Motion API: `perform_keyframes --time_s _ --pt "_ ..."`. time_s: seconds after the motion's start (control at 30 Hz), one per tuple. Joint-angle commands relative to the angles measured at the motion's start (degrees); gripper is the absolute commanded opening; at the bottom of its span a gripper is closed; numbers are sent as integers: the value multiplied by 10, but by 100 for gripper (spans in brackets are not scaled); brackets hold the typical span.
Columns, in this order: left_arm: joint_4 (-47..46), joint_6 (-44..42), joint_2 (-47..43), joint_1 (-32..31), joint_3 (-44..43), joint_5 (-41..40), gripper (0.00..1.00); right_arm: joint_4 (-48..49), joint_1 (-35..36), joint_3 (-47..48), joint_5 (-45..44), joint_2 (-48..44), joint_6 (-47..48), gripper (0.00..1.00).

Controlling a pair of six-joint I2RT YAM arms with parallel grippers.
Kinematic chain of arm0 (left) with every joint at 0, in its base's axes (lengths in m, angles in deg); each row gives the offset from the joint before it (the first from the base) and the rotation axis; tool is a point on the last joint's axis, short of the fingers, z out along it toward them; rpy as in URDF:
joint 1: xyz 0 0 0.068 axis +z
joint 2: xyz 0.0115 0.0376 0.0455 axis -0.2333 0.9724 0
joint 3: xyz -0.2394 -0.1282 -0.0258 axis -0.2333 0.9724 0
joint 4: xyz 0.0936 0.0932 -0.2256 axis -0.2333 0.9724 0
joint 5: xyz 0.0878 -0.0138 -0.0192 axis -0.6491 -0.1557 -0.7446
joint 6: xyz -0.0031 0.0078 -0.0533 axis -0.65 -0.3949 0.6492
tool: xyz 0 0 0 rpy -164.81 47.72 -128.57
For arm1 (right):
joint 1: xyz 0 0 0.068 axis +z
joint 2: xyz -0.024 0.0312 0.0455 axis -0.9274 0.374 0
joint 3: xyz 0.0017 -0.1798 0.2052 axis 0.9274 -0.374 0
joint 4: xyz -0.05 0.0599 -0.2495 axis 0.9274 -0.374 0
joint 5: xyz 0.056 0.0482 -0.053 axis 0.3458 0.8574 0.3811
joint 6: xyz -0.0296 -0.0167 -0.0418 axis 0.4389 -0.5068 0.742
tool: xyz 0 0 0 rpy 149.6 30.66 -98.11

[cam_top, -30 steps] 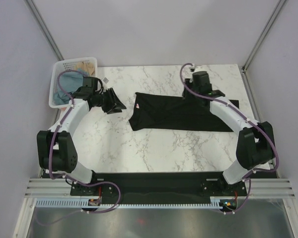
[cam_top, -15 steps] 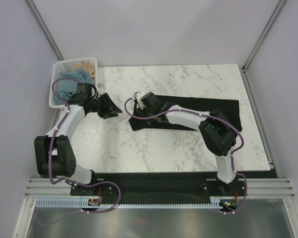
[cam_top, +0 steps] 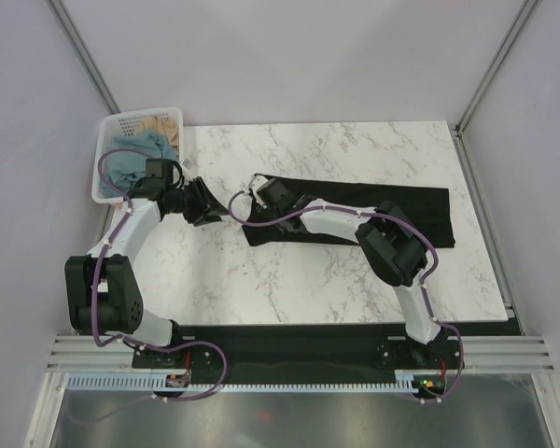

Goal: Fold and stack the t-shirts
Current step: Fold the tshirt

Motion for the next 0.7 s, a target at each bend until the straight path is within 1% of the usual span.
perform_keyframes --time_s 0.0,0.13,0.2,0.3,0.33,0.43,0.47,0.53,0.67 --pt "-19 2 -17 3 5 -4 44 14 2 22 -16 12 10 44" --pt "-21 2 -19 3 9 -8 44 22 2 20 -17 11 11 43" --pt "-22 4 -17 3 11 -9 44 26 2 22 -29 15 10 40" --pt "-24 7 -16 3 16 -9 44 28 1 31 -60 23 5 29" --pt "-24 8 -16 3 17 -10 44 28 1 35 -68 25 5 23" --pt "-25 7 -15 3 21 -11 44 32 1 39 -94 27 4 9" --pt "-25 7 -15 3 23 -13 44 33 1 39 -100 28 0 2" --pt "-25 7 -14 3 23 -12 44 36 1 37 -112 20 -4 0" --pt "-28 10 -9 3 27 -13 44 53 1 26 -122 -5 -10 0"
